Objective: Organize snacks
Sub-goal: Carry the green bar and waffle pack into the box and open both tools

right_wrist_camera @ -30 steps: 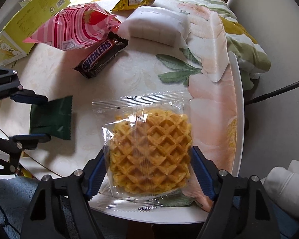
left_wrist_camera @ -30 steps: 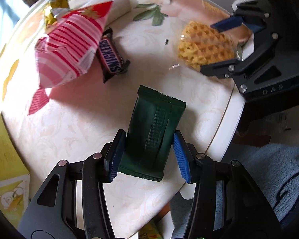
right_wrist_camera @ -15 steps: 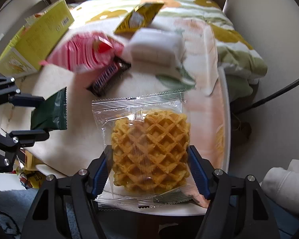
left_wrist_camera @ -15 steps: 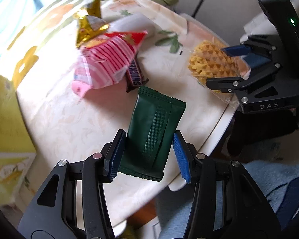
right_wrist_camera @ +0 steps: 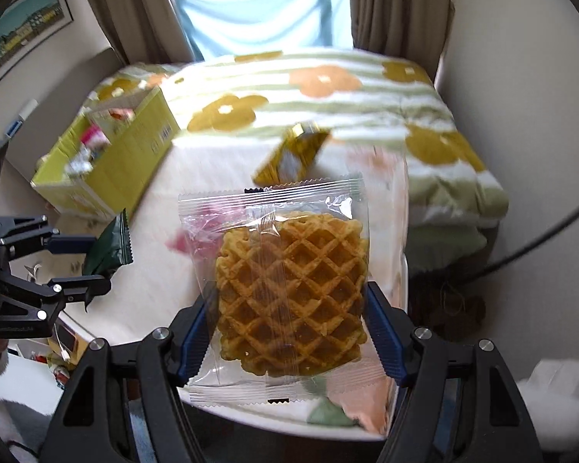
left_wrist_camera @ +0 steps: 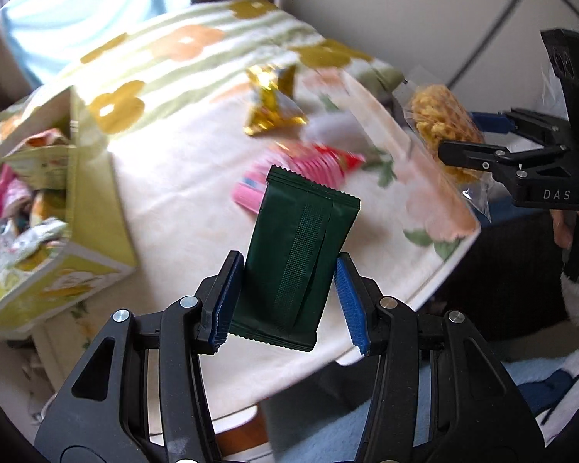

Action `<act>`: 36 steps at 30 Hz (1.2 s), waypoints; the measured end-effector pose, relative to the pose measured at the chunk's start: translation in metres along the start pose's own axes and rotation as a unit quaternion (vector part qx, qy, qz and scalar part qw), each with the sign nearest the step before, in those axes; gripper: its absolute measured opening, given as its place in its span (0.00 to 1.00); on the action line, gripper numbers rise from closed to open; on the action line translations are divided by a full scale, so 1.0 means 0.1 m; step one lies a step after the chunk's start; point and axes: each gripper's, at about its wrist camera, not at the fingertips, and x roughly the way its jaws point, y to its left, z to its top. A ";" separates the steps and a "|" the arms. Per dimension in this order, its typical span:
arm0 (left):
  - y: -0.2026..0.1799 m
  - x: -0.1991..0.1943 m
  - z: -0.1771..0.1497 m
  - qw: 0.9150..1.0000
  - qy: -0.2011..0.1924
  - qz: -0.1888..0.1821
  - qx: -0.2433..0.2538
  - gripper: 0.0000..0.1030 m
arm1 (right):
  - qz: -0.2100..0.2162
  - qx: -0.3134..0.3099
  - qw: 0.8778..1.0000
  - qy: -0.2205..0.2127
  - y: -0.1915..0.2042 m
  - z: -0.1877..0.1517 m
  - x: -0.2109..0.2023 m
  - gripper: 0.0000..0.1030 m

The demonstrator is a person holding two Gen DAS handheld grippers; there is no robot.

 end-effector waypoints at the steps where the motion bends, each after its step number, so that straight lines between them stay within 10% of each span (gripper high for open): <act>1: 0.07 -0.06 0.02 1.000 -0.008 0.002 -0.007 0.43 | 0.007 0.000 1.000 -0.009 0.05 0.10 -0.03 0.67; 18: 2.17 -0.84 0.10 0.986 -0.085 0.069 -0.127 0.43 | 0.097 -0.061 0.991 -0.062 1.63 1.41 0.31 0.67; 36: 3.55 -0.44 -0.22 0.983 -0.025 0.065 -0.171 0.47 | 0.140 -0.050 0.989 0.007 2.99 1.75 1.25 0.67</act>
